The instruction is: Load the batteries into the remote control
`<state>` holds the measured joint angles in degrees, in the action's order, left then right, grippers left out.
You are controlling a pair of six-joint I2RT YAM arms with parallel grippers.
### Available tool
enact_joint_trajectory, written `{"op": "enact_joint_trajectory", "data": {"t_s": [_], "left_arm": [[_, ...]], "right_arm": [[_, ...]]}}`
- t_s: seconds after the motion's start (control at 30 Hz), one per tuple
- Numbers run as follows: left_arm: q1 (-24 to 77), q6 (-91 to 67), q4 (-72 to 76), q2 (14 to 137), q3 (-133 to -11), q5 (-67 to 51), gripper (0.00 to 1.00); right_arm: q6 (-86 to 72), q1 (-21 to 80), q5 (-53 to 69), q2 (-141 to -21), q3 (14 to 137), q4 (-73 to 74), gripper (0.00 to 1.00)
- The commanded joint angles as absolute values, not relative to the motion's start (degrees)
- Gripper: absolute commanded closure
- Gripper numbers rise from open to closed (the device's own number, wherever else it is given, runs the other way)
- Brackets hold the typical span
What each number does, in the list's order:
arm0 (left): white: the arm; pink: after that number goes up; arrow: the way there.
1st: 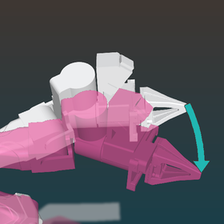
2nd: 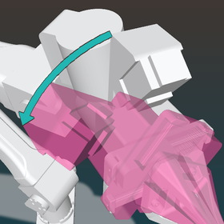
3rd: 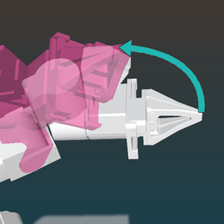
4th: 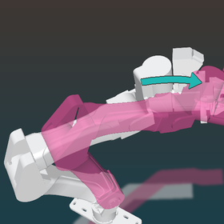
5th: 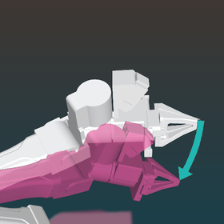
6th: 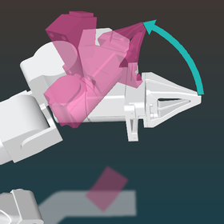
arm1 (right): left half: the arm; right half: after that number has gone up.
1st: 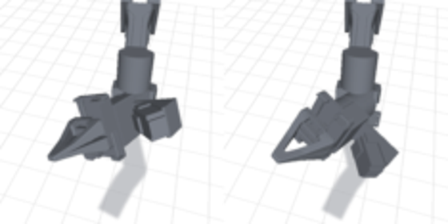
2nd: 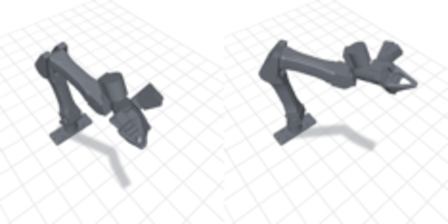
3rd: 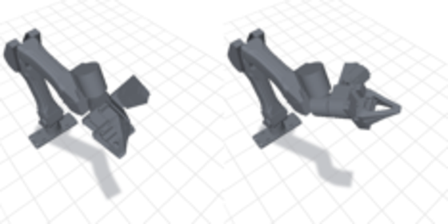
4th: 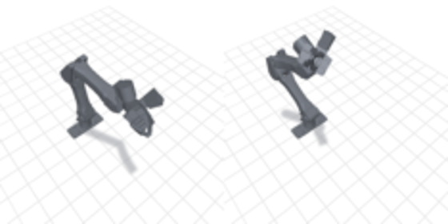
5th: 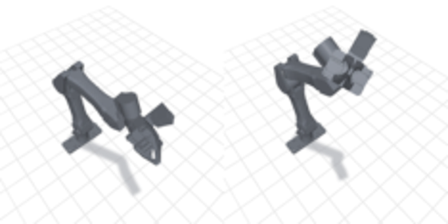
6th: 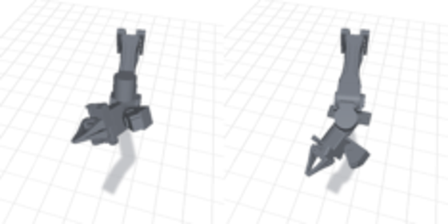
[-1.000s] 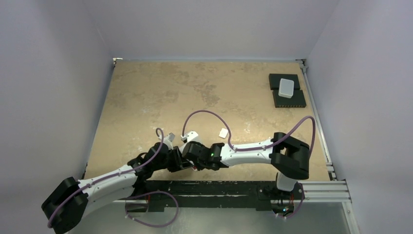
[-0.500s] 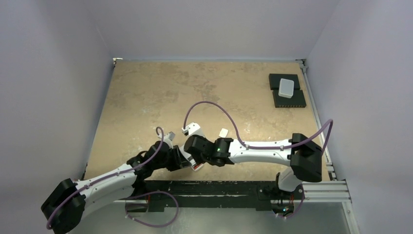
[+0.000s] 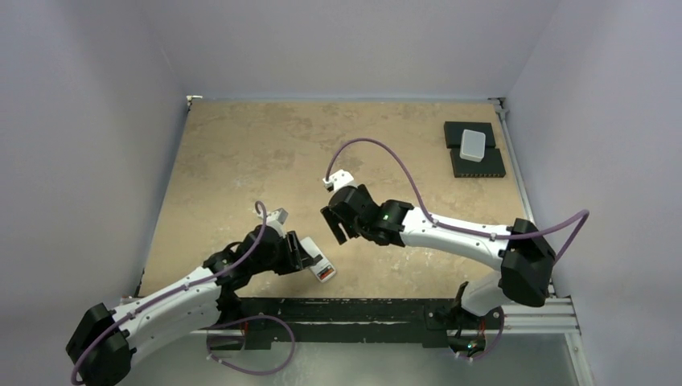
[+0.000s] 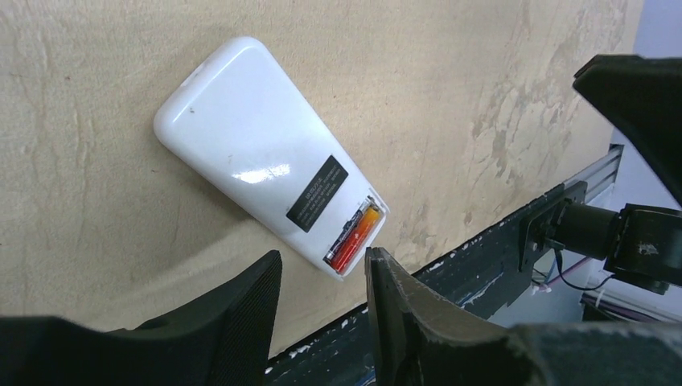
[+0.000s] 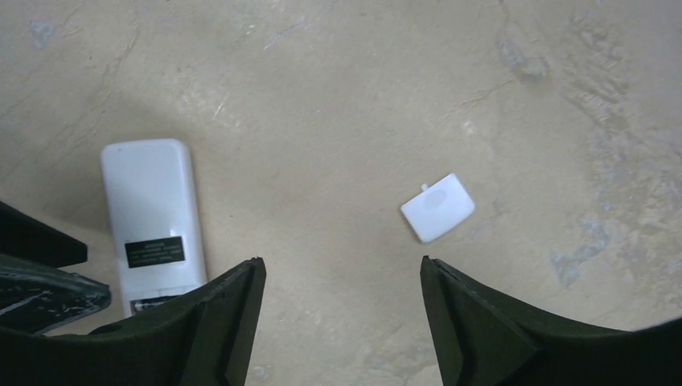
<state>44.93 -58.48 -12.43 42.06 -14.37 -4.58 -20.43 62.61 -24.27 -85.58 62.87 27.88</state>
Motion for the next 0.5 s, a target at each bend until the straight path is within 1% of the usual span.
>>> {"op": "enact_joint_trajectory", "data": {"t_s": [0.0, 0.1, 0.27, 0.3, 0.47], "left_arm": [[45.1, -55.4, -16.3, 41.5, -18.6, -2.3, 0.57], [45.0, -54.3, -18.2, 41.3, -20.3, -1.6, 0.56], [45.0, -52.3, -21.4, 39.7, -23.6, -1.1, 0.55], [45.1, -51.7, -22.0, 39.5, -24.4, -1.0, 0.55], [45.1, -49.2, -24.4, 39.2, -28.0, -0.6, 0.53]], "right_arm": [[-13.7, 59.0, -21.0, -82.8, 63.5, 27.8, 0.20], [-11.4, 56.0, -17.0, -81.5, 63.8, 27.9, 0.19], [-5.3, 52.8, -11.1, -80.5, 64.1, 29.0, 0.03], [-4.2, 52.1, -10.4, -80.2, 63.8, 28.4, 0.01], [3.4, 46.4, -3.8, -78.1, 60.5, 24.5, 0.01]]}}
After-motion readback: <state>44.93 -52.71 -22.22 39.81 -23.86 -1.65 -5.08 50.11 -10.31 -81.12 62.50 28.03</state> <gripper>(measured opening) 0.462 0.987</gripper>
